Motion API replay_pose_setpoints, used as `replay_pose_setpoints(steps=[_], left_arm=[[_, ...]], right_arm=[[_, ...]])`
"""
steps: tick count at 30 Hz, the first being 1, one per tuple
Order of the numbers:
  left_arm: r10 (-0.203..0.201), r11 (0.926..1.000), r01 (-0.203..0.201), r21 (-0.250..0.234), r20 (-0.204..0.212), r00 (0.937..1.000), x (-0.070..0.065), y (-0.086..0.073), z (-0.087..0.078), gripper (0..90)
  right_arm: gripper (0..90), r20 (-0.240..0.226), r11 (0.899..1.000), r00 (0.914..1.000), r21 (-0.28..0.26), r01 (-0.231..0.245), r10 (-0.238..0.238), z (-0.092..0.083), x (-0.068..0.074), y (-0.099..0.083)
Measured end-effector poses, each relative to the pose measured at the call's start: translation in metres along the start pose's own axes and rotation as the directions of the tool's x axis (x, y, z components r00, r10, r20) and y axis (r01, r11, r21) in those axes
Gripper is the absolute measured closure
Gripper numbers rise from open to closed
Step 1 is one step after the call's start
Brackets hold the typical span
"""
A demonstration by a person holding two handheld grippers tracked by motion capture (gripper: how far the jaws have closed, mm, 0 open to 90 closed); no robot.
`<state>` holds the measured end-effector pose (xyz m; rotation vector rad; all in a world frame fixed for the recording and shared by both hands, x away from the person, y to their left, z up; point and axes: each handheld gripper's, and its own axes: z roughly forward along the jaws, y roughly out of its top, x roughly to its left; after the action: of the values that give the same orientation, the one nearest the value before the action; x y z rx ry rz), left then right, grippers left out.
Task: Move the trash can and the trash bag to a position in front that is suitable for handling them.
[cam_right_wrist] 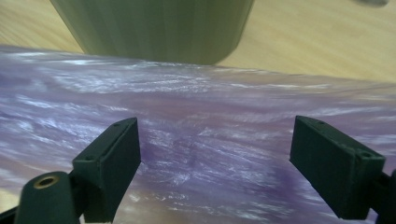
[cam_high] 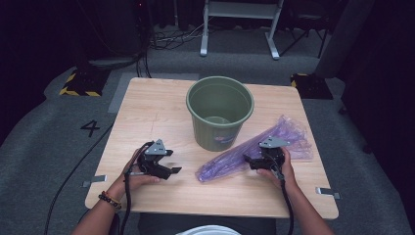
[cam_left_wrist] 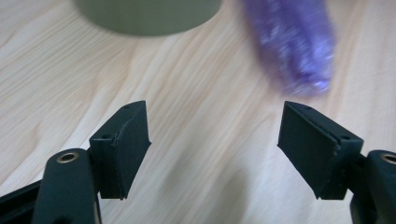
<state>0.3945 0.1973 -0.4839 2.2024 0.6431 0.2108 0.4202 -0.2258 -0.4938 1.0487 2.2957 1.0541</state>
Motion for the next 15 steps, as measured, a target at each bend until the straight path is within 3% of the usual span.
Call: replay_pose_setpoints(steps=[2,3,8,11,15], left_arm=[[-0.014,0.9999,0.014,0.004,-0.001,0.9999,0.003,-0.002,0.002,22.4],[-0.021,0.9996,0.021,0.021,0.004,0.9998,0.006,-0.004,0.005,22.5],[-0.031,0.9994,0.031,0.015,0.004,0.9995,0.008,-0.005,0.011,20.5],[-0.031,0.9993,0.031,0.019,0.003,0.9995,0.009,-0.005,0.015,20.5],[-0.019,0.9993,0.019,0.033,-0.004,0.9998,0.008,-0.007,0.020,19.5]], right_arm=[[16.3,-0.007,1.000,1.0000,0.018,-0.006,0.006,0.004,0.000,0.000],[15.4,-0.013,0.999,0.9999,0.053,-0.004,0.004,0.009,0.000,-0.002],[18.4,-0.049,0.998,0.9986,0.057,-0.016,0.019,0.010,-0.002,-0.004],[41.5,-0.071,0.999,0.9974,0.031,-0.005,0.008,0.006,-0.004,-0.005],[62.6,-0.070,1.000,0.9975,0.012,-0.012,0.013,0.004,-0.008,-0.007]])
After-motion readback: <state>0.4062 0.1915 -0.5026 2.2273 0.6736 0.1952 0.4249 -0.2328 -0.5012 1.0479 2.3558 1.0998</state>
